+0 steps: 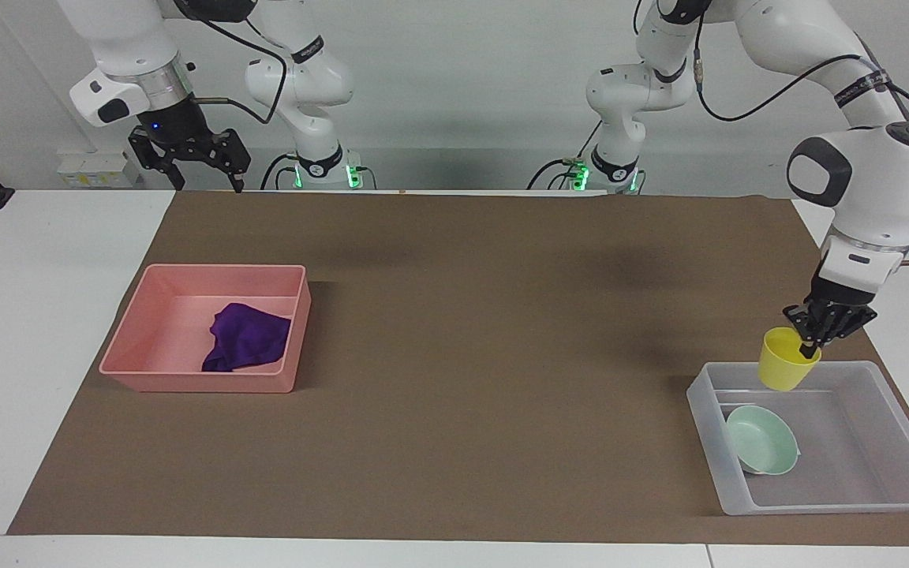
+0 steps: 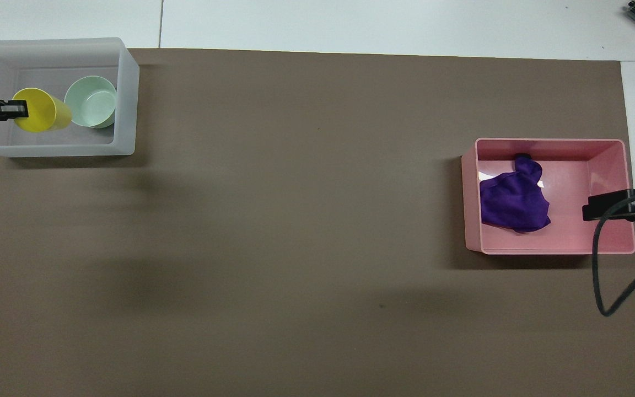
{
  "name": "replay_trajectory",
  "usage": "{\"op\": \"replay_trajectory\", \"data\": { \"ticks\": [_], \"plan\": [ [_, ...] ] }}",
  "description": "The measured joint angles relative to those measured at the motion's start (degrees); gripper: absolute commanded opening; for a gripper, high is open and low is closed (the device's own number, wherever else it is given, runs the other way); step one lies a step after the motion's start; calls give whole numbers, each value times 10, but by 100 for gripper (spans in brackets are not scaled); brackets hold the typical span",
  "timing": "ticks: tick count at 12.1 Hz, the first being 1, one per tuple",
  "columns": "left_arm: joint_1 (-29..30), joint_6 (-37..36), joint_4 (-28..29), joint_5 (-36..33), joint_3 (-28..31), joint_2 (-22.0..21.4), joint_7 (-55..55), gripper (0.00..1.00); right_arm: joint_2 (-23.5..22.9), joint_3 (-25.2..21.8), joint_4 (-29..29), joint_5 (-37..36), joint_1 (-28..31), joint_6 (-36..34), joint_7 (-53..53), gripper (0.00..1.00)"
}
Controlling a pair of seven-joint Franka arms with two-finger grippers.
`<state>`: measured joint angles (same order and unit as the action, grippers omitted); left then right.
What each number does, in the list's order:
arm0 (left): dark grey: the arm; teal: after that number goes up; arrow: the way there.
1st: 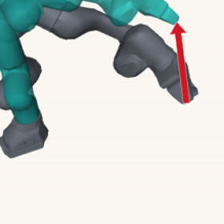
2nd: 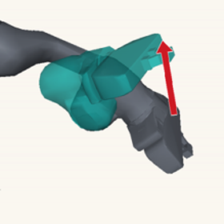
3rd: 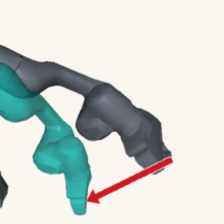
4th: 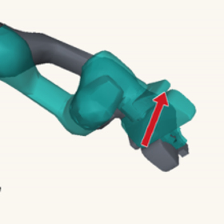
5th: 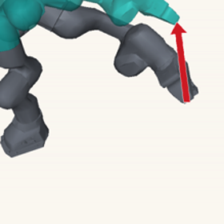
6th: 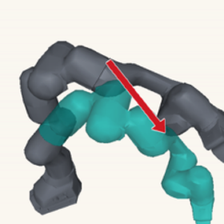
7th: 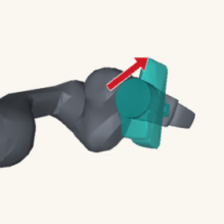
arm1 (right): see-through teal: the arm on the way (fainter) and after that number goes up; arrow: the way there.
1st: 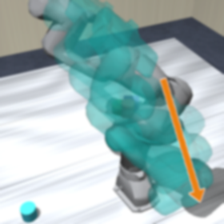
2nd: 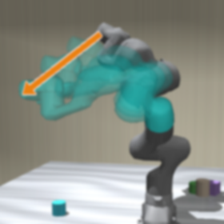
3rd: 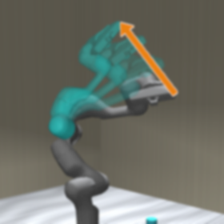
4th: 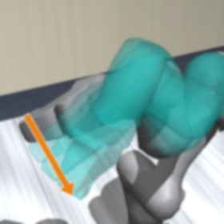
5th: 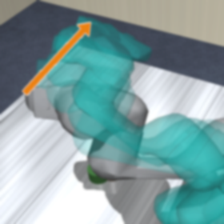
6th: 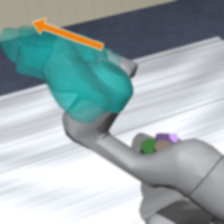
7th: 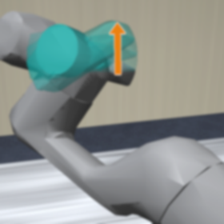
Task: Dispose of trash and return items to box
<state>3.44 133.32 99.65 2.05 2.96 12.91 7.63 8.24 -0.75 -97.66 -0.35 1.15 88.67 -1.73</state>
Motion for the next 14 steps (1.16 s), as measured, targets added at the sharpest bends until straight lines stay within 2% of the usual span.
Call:
{"op": "replay_trajectory", "data": {
  "ticks": [2,4,6,9,10,12,14],
  "plan": [
    [1,20,-2,25,-3,28,1,0,0,0,0,0,0,0,0,100],
    [0,33,-35,53,-7,72,1,0,0,0,0,0,0,0,0,100],
    [1,34,-72,57,-7,115,1,0,0,0,0,0,0,0,0,100],
    [1,48,-83,60,-7,150,1,0,0,0,0,0,0,0,0,100],
    [0,49,-83,61,-7,154,1,9,0,0,0,0,0,0,0,100],
    [-1,49,-82,62,-9,157,1,57,0,0,0,0,0,0,0,100],
    [-2,49,-82,62,-11,158,1,85,1,0,0,0,0,0,0,100]
  ]
}}
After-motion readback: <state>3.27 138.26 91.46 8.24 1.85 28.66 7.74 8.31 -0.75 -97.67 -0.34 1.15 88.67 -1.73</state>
